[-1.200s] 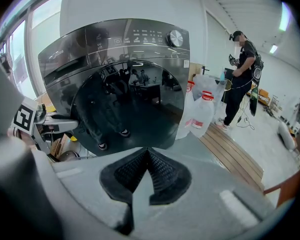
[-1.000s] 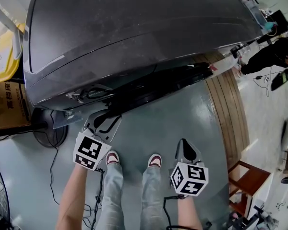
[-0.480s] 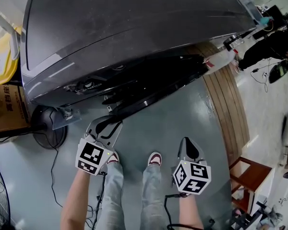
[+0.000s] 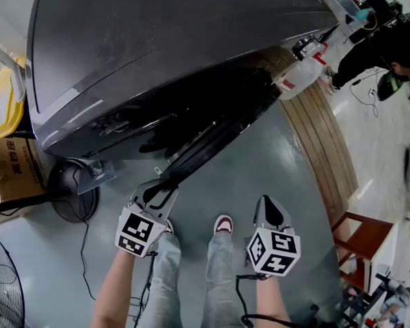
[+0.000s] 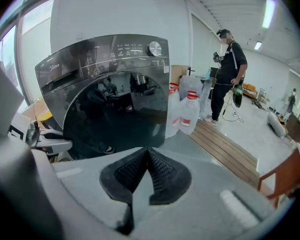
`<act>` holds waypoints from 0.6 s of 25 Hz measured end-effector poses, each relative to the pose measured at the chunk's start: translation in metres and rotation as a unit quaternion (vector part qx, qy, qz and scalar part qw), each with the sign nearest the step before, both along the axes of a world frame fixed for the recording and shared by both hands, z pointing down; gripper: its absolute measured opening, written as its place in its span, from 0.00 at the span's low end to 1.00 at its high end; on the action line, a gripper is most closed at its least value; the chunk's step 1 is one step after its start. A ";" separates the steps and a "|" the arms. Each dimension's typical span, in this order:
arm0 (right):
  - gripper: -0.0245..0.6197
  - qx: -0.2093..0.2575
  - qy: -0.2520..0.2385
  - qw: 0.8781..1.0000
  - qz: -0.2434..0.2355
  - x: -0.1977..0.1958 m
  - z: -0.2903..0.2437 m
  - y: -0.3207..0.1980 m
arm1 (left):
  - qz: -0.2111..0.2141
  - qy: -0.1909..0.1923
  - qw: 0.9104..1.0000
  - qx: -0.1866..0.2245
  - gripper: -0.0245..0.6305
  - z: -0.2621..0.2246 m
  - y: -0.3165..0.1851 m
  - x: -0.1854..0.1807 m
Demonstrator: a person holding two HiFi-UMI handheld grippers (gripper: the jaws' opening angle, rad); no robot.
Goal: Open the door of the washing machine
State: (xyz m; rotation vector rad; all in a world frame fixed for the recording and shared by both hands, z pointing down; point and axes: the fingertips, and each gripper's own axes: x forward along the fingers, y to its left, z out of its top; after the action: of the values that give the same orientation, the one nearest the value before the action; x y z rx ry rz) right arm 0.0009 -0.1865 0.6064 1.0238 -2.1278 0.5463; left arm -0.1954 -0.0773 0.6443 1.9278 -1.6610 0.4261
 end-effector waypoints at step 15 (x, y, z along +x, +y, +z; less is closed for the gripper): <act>0.05 0.002 0.001 0.997 0.073 0.043 -0.005 0.017 | 0.012 0.007 1.000 -0.023 0.17 0.006 0.009 0.037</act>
State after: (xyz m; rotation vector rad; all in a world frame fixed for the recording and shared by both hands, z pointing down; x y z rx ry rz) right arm 0.0443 -0.1691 0.6016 1.1878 -2.0642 0.6115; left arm -0.1581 -0.0679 0.6500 1.9140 -1.6070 0.4545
